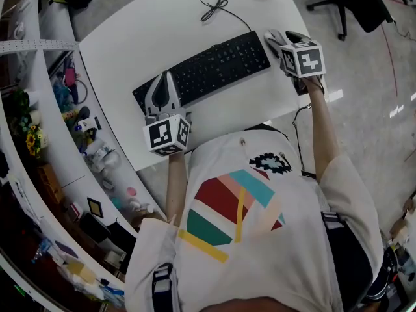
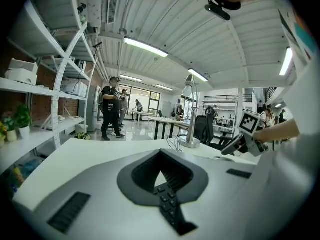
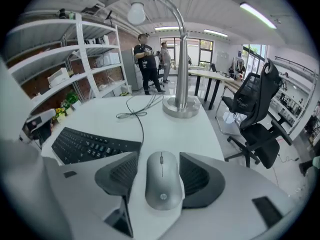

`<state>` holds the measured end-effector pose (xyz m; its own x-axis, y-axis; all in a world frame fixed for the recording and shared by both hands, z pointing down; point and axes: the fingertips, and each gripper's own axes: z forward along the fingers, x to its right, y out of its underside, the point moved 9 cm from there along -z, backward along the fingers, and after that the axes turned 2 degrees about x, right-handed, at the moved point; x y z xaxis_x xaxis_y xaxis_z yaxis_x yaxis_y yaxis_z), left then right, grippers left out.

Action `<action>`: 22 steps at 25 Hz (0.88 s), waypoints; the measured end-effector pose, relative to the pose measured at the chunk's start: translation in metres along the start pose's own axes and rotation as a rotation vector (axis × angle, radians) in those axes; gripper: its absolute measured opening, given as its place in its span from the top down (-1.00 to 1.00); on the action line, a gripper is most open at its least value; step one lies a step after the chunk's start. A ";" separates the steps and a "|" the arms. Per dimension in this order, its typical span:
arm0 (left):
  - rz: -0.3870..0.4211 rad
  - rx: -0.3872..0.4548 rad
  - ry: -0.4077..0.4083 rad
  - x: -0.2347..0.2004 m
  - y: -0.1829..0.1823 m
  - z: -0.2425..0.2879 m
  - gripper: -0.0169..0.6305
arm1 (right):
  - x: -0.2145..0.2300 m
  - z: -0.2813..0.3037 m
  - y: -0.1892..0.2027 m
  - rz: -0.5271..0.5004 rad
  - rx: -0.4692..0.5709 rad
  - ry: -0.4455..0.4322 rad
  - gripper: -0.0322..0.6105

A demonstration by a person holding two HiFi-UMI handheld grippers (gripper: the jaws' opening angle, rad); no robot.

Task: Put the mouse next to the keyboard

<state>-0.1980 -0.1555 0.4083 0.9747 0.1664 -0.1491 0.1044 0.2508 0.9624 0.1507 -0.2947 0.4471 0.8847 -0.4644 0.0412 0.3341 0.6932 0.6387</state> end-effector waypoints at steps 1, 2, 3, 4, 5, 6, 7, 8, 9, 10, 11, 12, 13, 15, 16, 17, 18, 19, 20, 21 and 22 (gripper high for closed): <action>0.001 0.006 -0.003 0.000 -0.002 -0.002 0.82 | -0.003 -0.008 -0.007 -0.001 0.032 -0.014 0.06; 0.001 0.012 -0.006 0.000 -0.004 -0.003 0.82 | -0.006 -0.017 -0.013 -0.003 0.065 -0.030 0.06; 0.001 0.019 -0.009 0.000 -0.008 -0.005 0.82 | -0.010 -0.026 -0.020 -0.006 0.100 -0.047 0.06; 0.005 0.025 -0.012 0.001 -0.012 -0.006 0.82 | -0.015 -0.035 -0.026 -0.009 0.139 -0.064 0.06; 0.013 0.030 -0.014 0.002 -0.018 -0.008 0.82 | -0.020 -0.044 -0.033 -0.013 0.181 -0.073 0.07; 0.026 0.038 -0.013 0.003 -0.025 -0.010 0.82 | -0.025 -0.053 -0.039 -0.014 0.228 -0.074 0.32; 0.042 0.053 -0.008 0.005 -0.034 -0.013 0.82 | -0.030 -0.063 -0.045 -0.011 0.277 -0.069 0.61; 0.057 0.071 -0.001 0.008 -0.044 -0.016 0.82 | -0.035 -0.073 -0.050 -0.001 0.326 -0.069 0.78; 0.071 0.090 0.007 0.011 -0.053 -0.020 0.82 | -0.041 -0.082 -0.056 0.015 0.371 -0.076 0.86; 0.083 0.107 0.016 0.015 -0.062 -0.023 0.82 | -0.047 -0.091 -0.061 0.035 0.413 -0.093 0.86; 0.094 0.127 0.029 0.018 -0.071 -0.026 0.82 | -0.054 -0.100 -0.067 0.055 0.452 -0.119 0.86; 0.103 0.150 0.048 0.021 -0.080 -0.030 0.82 | -0.062 -0.107 -0.074 0.071 0.488 -0.149 0.86; 0.109 0.177 0.073 0.025 -0.089 -0.033 0.82 | -0.070 -0.113 -0.080 0.079 0.521 -0.178 0.86; 0.105 0.237 0.118 0.031 -0.107 -0.041 0.82 | -0.088 -0.122 -0.093 0.074 0.577 -0.220 0.86; 0.099 0.267 0.125 0.033 -0.115 -0.045 0.82 | -0.096 -0.126 -0.098 0.068 0.600 -0.233 0.86; 0.097 0.294 0.123 0.035 -0.123 -0.049 0.82 | -0.104 -0.129 -0.102 0.061 0.620 -0.247 0.86; 0.100 0.318 0.113 0.037 -0.130 -0.054 0.82 | -0.113 -0.132 -0.104 0.053 0.637 -0.263 0.86; 0.108 0.340 0.102 0.039 -0.136 -0.057 0.82 | -0.121 -0.136 -0.107 0.042 0.653 -0.279 0.86; 0.116 0.359 0.090 0.040 -0.142 -0.060 0.82 | -0.129 -0.141 -0.108 0.025 0.668 -0.291 0.86; 0.121 0.374 0.081 0.041 -0.147 -0.063 0.82 | -0.137 -0.147 -0.110 0.002 0.680 -0.298 0.86; 0.123 0.385 0.072 0.041 -0.152 -0.065 0.82 | -0.144 -0.152 -0.112 -0.024 0.691 -0.299 0.86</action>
<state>-0.1866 -0.1244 0.2415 0.9697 0.2423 -0.0300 0.0674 -0.1477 0.9867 0.0358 -0.2217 0.2530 0.7209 -0.6730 0.1654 -0.0152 0.2233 0.9746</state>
